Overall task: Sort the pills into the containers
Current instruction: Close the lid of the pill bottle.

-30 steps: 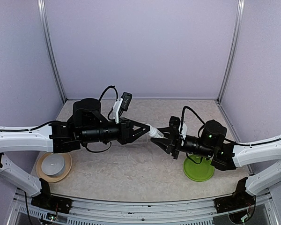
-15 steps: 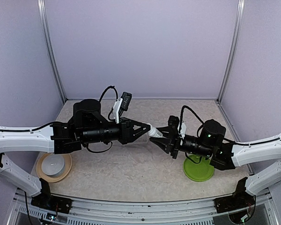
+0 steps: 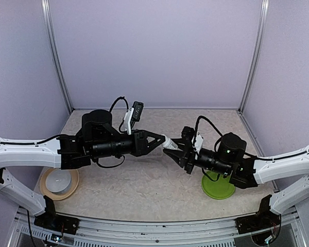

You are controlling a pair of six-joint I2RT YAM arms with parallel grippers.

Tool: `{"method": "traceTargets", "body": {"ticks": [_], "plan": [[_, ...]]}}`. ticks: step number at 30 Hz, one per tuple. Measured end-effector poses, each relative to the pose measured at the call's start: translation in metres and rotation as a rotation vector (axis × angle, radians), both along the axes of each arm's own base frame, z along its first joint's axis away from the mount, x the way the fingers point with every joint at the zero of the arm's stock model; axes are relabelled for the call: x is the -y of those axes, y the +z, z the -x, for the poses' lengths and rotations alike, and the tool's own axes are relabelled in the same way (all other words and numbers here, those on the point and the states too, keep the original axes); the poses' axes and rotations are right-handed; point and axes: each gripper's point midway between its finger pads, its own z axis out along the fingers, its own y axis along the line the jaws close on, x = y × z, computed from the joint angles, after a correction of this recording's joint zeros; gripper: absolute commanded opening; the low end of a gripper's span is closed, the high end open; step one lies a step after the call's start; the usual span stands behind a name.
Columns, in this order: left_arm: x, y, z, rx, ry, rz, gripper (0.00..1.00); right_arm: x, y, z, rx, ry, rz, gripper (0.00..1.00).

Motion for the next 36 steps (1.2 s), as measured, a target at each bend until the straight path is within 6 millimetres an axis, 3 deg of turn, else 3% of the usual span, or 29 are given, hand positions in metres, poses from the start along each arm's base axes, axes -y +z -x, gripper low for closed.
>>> {"method": "traceTargets", "body": {"ticks": [15, 36], "plan": [[-0.001, -0.011, -0.005, -0.005, 0.017, -0.031, 0.22, -0.004, -0.010, -0.004, 0.030, -0.074, 0.061, 0.11], [-0.001, 0.016, 0.035, 0.241, -0.210, 0.031, 0.28, -0.004, 0.017, 0.042, -0.198, 0.170, -0.051, 0.12]]}}
